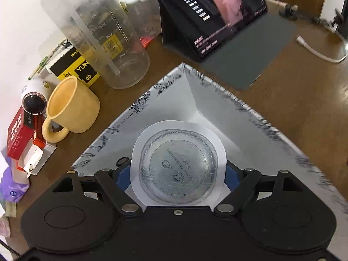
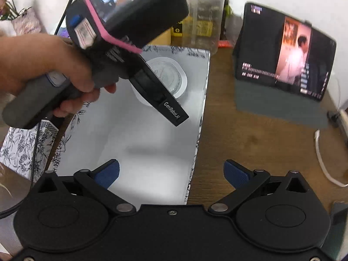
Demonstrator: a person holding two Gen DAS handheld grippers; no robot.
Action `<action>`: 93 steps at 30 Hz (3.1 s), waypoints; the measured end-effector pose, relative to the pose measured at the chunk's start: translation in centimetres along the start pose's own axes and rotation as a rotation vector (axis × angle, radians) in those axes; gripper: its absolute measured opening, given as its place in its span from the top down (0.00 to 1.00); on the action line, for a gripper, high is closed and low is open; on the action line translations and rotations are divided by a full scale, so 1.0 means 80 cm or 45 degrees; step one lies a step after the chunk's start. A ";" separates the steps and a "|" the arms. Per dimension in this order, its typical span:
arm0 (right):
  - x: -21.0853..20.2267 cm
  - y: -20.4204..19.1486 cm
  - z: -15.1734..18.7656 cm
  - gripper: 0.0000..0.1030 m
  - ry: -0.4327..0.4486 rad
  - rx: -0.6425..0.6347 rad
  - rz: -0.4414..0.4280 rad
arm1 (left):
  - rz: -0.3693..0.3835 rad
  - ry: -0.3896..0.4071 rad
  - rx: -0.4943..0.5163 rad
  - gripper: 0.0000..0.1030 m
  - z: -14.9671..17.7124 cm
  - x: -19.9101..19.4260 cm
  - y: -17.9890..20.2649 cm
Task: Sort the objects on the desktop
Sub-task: 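Carry the compact with the left gripper into the open floral box and release, then withdraw the left gripper while the right gripper reaches toward the pink palette box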
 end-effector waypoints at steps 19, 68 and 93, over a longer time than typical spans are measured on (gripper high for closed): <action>0.048 -0.011 0.019 0.05 -0.018 0.013 -0.063 | -0.146 -0.094 -0.345 0.22 -0.019 0.043 -0.021; -0.189 -0.095 0.098 0.00 0.421 -0.350 0.003 | 0.038 0.606 -0.691 0.00 0.242 -0.345 -0.072; -0.087 -0.240 0.182 0.00 0.114 -1.227 -0.433 | -0.062 0.296 -0.721 0.00 0.444 -0.373 -0.016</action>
Point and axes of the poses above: each gripper's, at about its wrist camera, not at the fingertips, and x roughly the way its jaws point, y to its right, z to its underside, the point moved 3 cm from there along x, roughly the way its jaws point, and after that the axes turned 9 degrees about -x, right-handed, at the moved point
